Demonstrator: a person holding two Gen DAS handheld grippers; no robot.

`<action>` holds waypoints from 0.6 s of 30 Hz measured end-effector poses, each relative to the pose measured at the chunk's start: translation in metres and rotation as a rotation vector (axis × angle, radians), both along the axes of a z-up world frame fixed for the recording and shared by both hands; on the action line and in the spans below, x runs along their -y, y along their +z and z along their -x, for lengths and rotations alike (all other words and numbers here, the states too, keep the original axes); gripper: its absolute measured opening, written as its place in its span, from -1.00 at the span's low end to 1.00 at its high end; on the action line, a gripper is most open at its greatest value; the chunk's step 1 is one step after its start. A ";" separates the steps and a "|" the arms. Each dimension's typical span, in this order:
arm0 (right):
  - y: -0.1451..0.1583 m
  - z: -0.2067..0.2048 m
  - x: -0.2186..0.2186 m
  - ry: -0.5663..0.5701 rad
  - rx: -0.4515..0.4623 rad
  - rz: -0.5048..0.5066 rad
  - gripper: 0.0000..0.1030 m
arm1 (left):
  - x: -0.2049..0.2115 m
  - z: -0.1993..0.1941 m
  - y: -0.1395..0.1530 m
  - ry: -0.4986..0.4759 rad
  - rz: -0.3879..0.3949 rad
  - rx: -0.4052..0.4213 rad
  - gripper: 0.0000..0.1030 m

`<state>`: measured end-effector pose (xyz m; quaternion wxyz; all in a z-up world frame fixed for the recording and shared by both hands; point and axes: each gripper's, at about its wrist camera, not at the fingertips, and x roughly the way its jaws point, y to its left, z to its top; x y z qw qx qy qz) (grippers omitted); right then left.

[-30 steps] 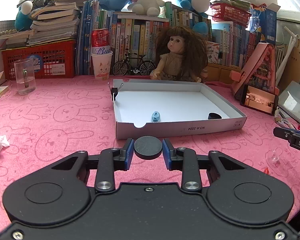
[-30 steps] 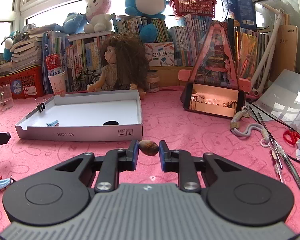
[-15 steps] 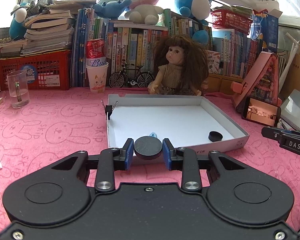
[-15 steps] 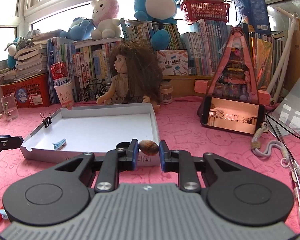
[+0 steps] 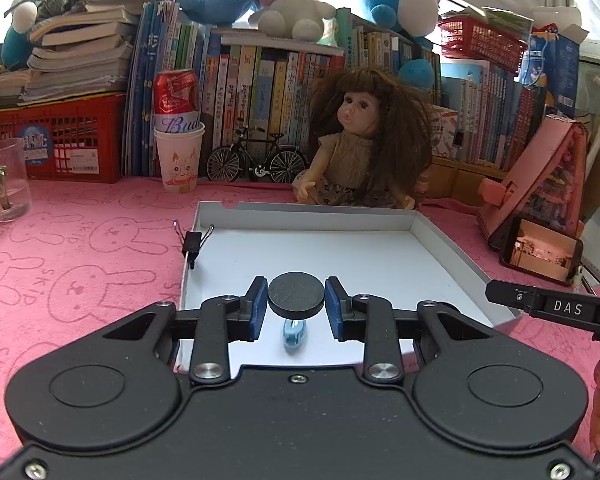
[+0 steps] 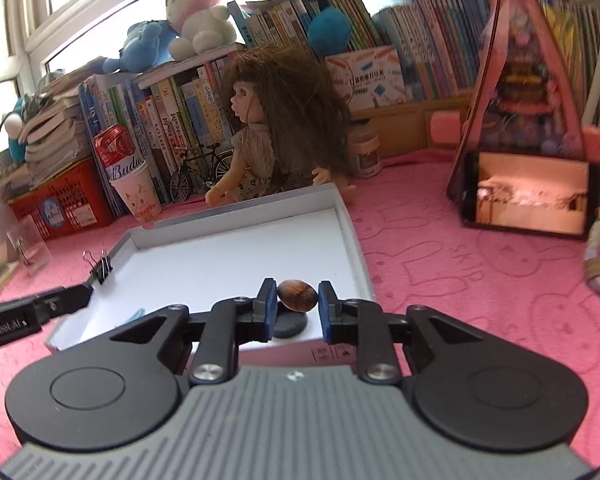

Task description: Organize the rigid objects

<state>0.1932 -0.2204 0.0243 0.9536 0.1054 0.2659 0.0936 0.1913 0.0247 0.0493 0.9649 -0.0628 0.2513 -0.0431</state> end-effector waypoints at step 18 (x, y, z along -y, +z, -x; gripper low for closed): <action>-0.017 -0.060 -0.016 0.038 -0.073 -0.009 -0.49 | 0.017 -0.066 -0.027 -0.003 -0.015 -0.083 -0.43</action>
